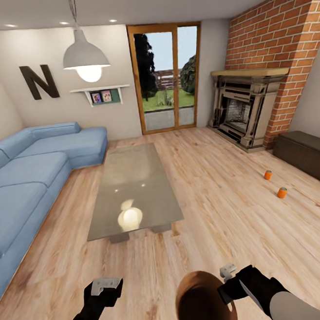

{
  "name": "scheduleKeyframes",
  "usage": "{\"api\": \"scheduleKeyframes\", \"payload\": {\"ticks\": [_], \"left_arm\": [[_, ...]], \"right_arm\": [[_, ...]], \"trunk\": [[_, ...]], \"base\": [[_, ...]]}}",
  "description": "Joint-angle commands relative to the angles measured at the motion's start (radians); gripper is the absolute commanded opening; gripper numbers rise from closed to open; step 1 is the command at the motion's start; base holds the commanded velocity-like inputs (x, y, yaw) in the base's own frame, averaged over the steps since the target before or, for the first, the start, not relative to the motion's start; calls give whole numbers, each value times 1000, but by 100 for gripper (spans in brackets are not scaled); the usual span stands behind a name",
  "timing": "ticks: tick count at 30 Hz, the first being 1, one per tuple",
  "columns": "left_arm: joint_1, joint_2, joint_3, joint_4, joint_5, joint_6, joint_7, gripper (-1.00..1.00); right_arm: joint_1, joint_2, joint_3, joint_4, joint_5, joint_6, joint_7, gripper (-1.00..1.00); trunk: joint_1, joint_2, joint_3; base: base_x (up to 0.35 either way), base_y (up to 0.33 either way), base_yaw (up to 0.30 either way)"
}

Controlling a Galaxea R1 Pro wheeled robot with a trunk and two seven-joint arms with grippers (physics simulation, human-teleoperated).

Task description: Put the three can of soda from the living room inside the tash can in the kitchen.

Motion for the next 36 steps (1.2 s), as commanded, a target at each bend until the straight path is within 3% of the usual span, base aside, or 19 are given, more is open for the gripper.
{"api": "scheduleKeyframes", "payload": {"ticks": [1,15,26,36], "left_arm": [[0,0,0,0,0,0,0,100],[-1,-1,0,20,0,-14,0,100],[-1,-1,0,20,-1,-16,0,100],[-2,-1,0,21,0,-12,0,100]], "right_arm": [[0,0,-4,0,-14,4,7,-100],[2,2,-3,0,-14,4,5,-100],[3,2,-3,0,-14,4,5,-100],[4,2,-2,1,-14,4,5,-100]], "trunk": [[0,0,0],[0,0,0],[0,0,0],[0,0,0]], "base": [[-255,200,-1],[-95,61,0],[-266,1,0],[-40,48,0]]}}
